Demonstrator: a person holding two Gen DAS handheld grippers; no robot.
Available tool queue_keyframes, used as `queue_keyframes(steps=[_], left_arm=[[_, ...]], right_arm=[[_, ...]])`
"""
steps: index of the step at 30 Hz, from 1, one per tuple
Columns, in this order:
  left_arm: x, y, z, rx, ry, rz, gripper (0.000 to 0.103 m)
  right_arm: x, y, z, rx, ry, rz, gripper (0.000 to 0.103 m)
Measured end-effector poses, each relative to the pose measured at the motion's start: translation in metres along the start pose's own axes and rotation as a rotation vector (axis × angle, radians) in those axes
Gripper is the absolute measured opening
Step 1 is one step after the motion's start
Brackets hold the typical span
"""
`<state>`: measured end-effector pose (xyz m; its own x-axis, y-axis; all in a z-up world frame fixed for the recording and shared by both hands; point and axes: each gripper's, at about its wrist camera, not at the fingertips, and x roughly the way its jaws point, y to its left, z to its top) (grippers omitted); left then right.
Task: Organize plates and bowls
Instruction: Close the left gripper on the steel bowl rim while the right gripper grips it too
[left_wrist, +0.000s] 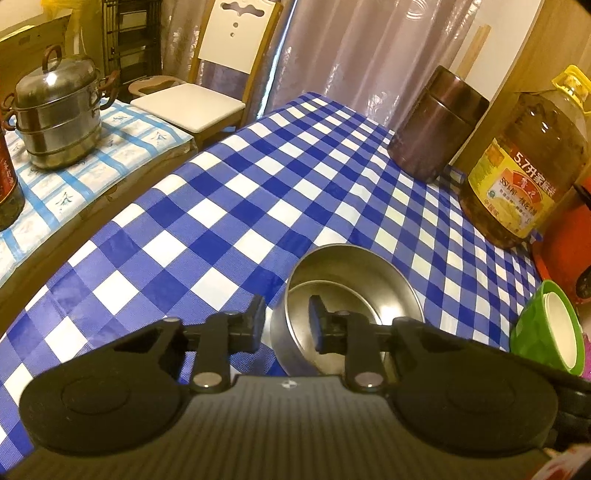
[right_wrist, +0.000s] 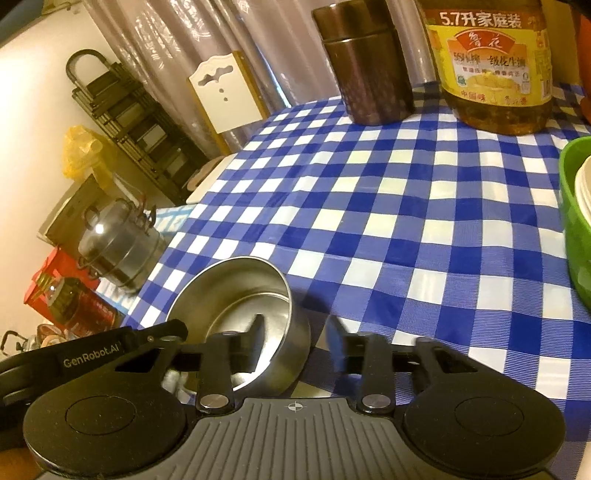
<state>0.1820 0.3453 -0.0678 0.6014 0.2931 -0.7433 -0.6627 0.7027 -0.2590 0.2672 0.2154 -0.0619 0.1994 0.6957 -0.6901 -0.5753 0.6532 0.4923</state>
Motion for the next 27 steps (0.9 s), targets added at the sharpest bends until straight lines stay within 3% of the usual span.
queue_keyframes(steps=[2, 6, 19, 27], left_arm=[[0.001, -0.002, 0.0, 0.014, 0.005, 0.0, 0.011], [0.001, -0.004, -0.001, 0.026, 0.007, 0.004, 0.009], [0.001, -0.027, -0.01, 0.087, 0.069, -0.096, 0.008], [0.007, -0.043, -0.018, 0.15, 0.075, -0.086, 0.009]], right_arm=[[0.002, 0.002, 0.0, -0.007, 0.005, 0.004, 0.022], [0.003, 0.005, -0.001, -0.013, 0.006, 0.005, 0.01], [-0.019, -0.018, 0.0, 0.037, 0.033, -0.077, 0.008], [-0.027, -0.03, -0.002, 0.021, 0.021, -0.081, 0.008]])
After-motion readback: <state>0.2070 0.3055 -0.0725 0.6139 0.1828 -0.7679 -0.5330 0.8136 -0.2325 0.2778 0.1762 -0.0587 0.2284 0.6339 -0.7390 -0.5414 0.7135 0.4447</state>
